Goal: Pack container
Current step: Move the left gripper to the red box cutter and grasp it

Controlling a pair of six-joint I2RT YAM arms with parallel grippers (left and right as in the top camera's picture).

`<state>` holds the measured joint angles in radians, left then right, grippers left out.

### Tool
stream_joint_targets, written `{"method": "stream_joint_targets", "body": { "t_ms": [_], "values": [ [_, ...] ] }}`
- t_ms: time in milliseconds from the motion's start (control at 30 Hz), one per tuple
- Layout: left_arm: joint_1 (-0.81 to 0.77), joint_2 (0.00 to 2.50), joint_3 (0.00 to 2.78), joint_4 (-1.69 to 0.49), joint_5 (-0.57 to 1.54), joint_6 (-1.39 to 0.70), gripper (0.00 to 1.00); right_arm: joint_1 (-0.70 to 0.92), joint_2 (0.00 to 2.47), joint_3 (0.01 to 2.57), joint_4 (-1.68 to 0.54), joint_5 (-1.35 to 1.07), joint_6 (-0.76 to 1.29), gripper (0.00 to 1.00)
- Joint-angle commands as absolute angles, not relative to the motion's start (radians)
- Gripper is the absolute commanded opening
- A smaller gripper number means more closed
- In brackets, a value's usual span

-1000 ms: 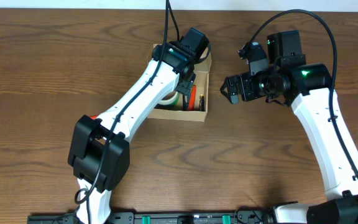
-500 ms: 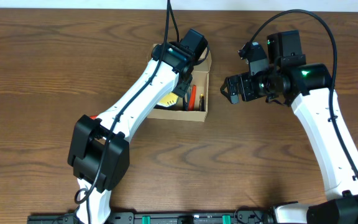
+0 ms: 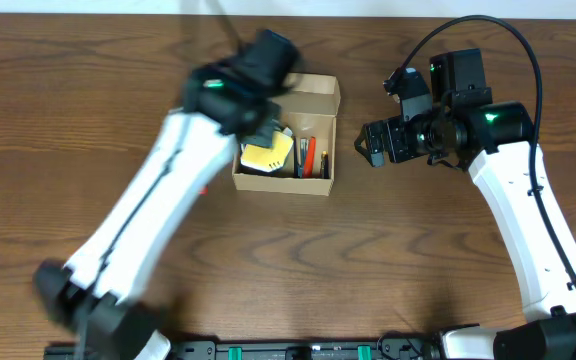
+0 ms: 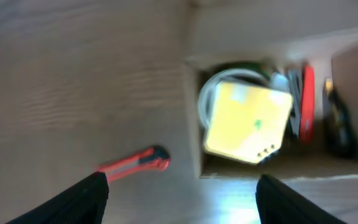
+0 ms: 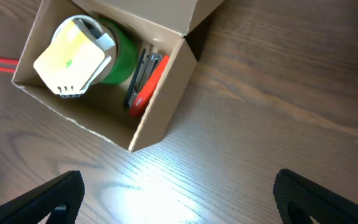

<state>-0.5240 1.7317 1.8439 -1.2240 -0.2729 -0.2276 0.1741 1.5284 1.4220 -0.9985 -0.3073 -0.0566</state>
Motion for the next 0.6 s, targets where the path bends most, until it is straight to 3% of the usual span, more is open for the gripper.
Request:
{"method": "stream_joint_targets", "body": {
  "t_ms": [0,100,233,367,567],
  "values": [
    [-0.445,1.678,1.855,-1.295,-0.288,-0.509,0.76,0.171,1.511,1.423,-0.999,-0.318,-0.068,0.99],
    [-0.381,1.659,1.832,-1.351,-0.287,-0.661,0.76,0.171,1.511,1.423,-0.999,-0.318,-0.068,0.99],
    [-0.326,1.638,1.754,-1.341,-0.246,-0.714,0.77,0.171,1.511,1.423,-0.999,-0.318,-0.068,0.99],
    [-0.288,1.576,1.577,-1.223,-0.180,-0.746,0.77,0.171,1.511,1.423,-0.999,-0.318,-0.068,0.99],
    [-0.168,1.476,1.266,-0.997,-0.046,-0.868,0.85,0.171,1.511,1.423,-0.999,-0.318,-0.068,0.99]
  ]
}}
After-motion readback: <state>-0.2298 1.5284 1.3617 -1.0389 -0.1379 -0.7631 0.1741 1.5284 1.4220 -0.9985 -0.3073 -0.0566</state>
